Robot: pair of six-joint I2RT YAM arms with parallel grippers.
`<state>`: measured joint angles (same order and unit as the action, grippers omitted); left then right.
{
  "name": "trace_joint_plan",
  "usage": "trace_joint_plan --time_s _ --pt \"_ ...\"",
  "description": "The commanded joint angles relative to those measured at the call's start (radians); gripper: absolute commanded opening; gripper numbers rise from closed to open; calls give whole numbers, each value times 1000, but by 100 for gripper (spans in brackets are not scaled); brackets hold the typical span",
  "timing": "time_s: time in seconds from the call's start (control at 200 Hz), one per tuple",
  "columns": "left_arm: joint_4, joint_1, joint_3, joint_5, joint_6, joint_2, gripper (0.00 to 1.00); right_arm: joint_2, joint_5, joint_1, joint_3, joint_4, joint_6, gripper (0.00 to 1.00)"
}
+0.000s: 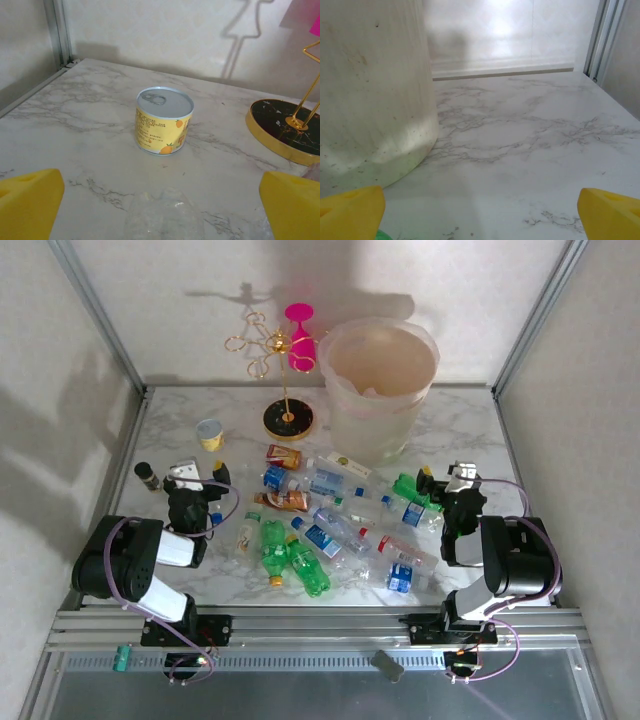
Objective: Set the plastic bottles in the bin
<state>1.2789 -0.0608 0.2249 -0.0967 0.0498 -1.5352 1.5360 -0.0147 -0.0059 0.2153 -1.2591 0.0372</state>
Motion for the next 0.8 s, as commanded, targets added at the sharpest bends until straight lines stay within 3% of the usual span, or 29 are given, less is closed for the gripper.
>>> trace_joint_plan --time_s 0.0,0.791 --pt "-6 7 9 18 8 -2 99 8 0 5 17 1 -14 99" --pt "-7 4 10 13 7 -1 99 8 -9 10 16 0 -19 99"
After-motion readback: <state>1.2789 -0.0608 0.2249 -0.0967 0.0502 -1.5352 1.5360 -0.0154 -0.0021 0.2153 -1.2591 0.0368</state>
